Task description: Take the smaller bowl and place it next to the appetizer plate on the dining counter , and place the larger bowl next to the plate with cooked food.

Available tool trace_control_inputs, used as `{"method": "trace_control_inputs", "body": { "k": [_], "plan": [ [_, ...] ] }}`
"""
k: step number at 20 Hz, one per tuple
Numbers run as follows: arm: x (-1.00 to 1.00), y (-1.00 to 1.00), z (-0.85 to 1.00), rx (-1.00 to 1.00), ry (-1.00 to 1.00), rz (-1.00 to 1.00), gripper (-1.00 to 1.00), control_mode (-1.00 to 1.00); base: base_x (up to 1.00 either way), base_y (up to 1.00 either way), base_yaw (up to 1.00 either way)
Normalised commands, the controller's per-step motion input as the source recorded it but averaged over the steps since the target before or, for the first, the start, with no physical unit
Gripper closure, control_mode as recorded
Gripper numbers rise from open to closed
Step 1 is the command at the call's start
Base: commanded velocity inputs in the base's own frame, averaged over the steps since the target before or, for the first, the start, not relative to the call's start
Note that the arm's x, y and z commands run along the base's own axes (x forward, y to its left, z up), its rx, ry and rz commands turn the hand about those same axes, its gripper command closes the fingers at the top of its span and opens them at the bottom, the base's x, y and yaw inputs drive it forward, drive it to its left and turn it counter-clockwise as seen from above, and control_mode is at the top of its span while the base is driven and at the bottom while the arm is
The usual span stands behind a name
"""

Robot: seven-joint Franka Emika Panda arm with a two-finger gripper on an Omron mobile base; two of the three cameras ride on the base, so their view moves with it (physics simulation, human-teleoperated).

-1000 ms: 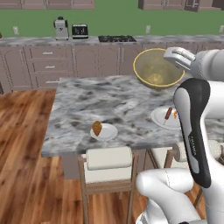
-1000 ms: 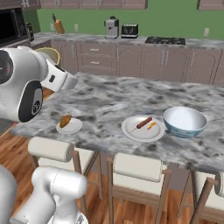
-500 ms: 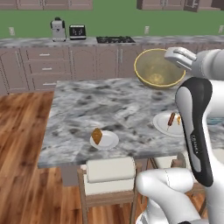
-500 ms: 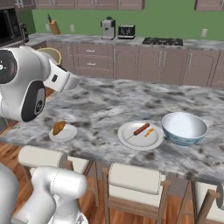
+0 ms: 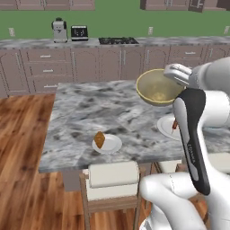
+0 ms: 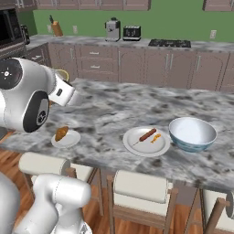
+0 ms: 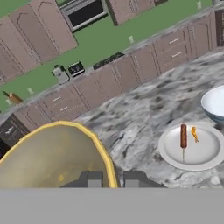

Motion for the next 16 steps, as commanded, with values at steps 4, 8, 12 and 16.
{"method": "trace_control_inputs", "body": {
  "k": [4,8,12,16],
  "plan": [
    [0.16,-0.01,-0.61,0.06,0.22,-0.06,1.00,-1.00,0.00,0.00,0.00],
    [0.11,-0.02,-0.30,0.14,0.16,-0.06,1.00,-1.00,0.00,0.00,0.00],
    [0.11,-0.05,-0.32,0.13,0.14,-0.01,1.00,-1.00,0.00,0.00,0.00],
    [0.31,-0.13,-0.43,0.02,0.06,0.00,1.00,-1.00,0.00,0.00,0.00]
  ]
}}
